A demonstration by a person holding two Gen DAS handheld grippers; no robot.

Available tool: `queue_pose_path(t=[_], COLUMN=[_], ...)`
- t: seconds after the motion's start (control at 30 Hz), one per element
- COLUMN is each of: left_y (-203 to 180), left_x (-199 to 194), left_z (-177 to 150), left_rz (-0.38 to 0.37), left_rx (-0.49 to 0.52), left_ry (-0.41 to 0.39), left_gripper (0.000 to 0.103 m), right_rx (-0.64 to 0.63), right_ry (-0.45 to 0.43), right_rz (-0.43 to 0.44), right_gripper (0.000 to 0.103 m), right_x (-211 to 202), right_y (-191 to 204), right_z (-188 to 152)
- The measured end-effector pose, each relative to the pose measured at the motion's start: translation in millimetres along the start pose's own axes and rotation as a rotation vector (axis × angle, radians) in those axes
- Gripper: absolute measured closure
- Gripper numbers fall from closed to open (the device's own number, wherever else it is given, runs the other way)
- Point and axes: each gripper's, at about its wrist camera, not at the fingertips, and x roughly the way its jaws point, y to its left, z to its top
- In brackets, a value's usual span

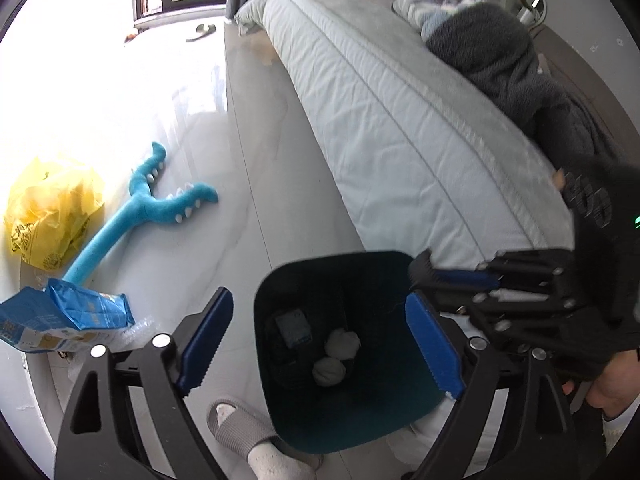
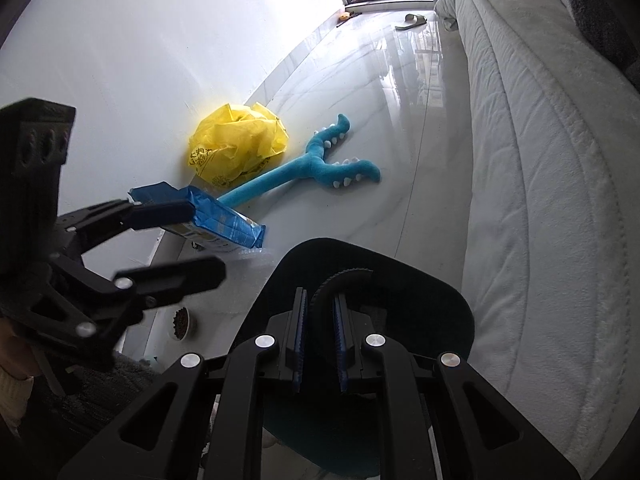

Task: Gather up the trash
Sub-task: 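Swing both tools back toward the bubble wrap and tape roll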

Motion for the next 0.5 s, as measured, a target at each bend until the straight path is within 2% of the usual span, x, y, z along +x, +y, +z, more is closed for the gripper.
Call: queue_pose_path(t=[0.13, 0.37, 0.4, 0.47, 0.5], left_y=[5, 5, 5, 6, 6], left_x=[-18, -46, -49, -55, -56], left_z=[4, 11, 12, 13, 14], left_rz=[-0.032, -0.033, -0.031, -0.04, -0.046], left_rx=[-0.017, 0.006, 0.006, -0.003, -0.006], left_ry=[-0.077, -0.208, -0.224, -0.248, -0.255], left_gripper=[0.011, 0.009, 0.009, 0.009, 0.009], right_rx=[-0.003, -0.005, -0.006, -0.015, -0.019], right_ry=[0.03, 0.132, 0.15, 0.173, 0.183], right_rz=[-0.003, -0.011, -0.007, 0.001, -0.001], right_gripper=[0.089, 0.088, 0.086, 0.064, 0.06], right_x=[13, 43, 48, 55, 58], right_y=[3, 8, 9, 13, 14], right_z=[-4, -11, -13, -16, -16])
